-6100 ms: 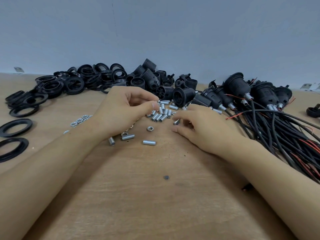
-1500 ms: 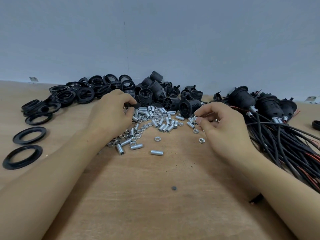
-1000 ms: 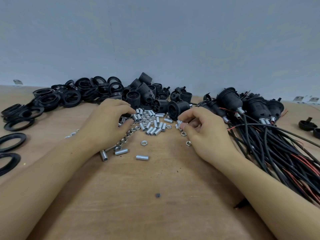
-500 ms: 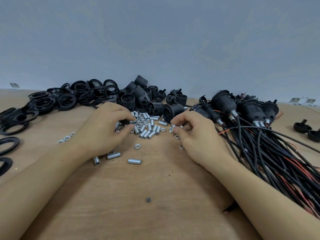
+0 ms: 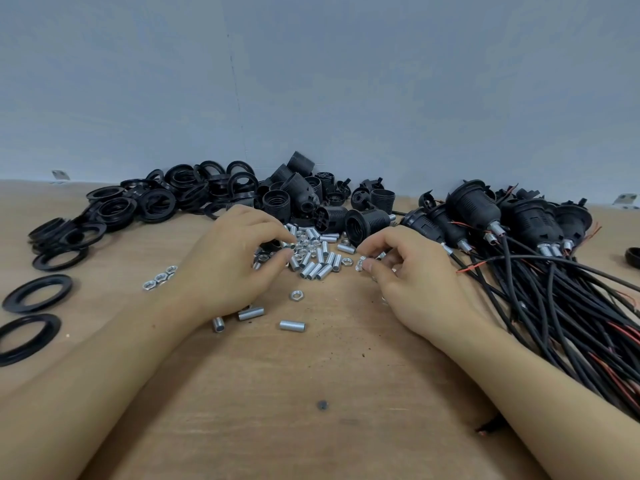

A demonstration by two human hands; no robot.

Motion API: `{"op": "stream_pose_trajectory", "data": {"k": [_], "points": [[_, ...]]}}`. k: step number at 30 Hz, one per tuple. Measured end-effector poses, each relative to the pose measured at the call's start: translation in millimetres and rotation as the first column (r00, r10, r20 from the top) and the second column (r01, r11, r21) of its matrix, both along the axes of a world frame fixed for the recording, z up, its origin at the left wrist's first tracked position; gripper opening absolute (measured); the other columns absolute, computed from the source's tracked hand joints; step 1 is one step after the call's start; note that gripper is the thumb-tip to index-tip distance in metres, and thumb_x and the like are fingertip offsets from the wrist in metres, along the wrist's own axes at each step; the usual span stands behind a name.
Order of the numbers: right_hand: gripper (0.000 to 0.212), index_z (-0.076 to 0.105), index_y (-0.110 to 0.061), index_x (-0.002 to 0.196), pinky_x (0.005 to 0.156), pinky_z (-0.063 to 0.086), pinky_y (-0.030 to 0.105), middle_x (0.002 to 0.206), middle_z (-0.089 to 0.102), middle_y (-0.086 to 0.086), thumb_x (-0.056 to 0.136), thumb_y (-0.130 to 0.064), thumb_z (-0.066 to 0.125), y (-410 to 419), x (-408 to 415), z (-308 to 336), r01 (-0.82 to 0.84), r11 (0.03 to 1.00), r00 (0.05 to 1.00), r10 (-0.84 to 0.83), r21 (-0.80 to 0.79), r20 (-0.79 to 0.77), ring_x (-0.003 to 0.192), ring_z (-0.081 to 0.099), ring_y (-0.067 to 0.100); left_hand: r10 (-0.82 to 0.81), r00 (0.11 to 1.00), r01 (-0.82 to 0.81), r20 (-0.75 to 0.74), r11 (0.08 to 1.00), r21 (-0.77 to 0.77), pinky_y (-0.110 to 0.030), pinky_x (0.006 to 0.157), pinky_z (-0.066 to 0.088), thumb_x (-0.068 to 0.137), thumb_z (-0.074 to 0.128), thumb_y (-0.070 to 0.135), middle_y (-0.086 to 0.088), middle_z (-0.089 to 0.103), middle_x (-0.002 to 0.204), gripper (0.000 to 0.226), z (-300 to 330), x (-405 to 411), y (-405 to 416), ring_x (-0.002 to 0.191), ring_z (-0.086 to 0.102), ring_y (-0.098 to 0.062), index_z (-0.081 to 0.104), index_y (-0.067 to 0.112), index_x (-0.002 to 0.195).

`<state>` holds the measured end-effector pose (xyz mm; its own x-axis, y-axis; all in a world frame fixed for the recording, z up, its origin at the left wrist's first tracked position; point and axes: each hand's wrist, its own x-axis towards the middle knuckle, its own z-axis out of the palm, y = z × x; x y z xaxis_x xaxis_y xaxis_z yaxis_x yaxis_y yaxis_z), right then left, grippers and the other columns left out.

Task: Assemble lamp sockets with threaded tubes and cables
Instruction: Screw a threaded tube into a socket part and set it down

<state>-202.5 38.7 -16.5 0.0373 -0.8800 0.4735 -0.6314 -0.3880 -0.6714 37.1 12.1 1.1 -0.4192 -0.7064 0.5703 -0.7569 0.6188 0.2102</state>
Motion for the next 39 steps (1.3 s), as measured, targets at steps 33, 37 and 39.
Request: {"op": "stream_pose_trajectory", "data": {"k": [33, 37, 39], "points": [[0.022, 0.066, -0.028, 0.081, 0.054, 0.048, 0.017, 0.079, 0.062, -0.014, 0.086, -0.006, 0.068, -0.9, -2.1, 0.2, -0.021, 0.995, 0.996, 0.013, 0.094, 0.085, 0.060, 0.056, 0.004, 0.144, 0.906, -0.271, 0.399, 0.920, 0.283, -0.039, 0.079, 0.052, 0.085, 0.062, 0.008, -0.009, 0.057, 0.095, 0.011, 36.2, -129.5, -162.6, 0.085, 0.055, -0.028, 0.061, 0.010, 0.096], [0.024, 0.065, -0.031, 0.079, 0.056, 0.047, 0.021, 0.075, 0.061, -0.022, 0.086, -0.008, 0.068, 0.7, -1.4, 1.4, -0.010, 0.994, 0.996, 0.001, 0.105, 0.088, 0.056, 0.055, 0.004, 0.148, 0.896, -0.289, 0.418, 0.910, 0.297, -0.031, 0.052, 0.038, 0.086, 0.064, 0.017, -0.007, 0.049, 0.067, 0.029, 41.5, -124.7, -157.7, 0.060, 0.047, -0.024, 0.045, 0.012, 0.065], [0.023, 0.065, -0.030, 0.080, 0.057, 0.047, 0.022, 0.072, 0.059, -0.028, 0.086, -0.008, 0.068, 0.7, -1.6, 1.5, -0.007, 0.994, 0.997, -0.001, 0.105, 0.082, 0.055, 0.055, 0.003, 0.172, 0.895, -0.307, 0.411, 0.906, 0.290, -0.029, 0.049, 0.033, 0.087, 0.060, 0.014, -0.007, 0.049, 0.066, 0.028, 39.8, -123.1, -153.2, 0.056, 0.044, -0.021, 0.044, 0.011, 0.065]]}}
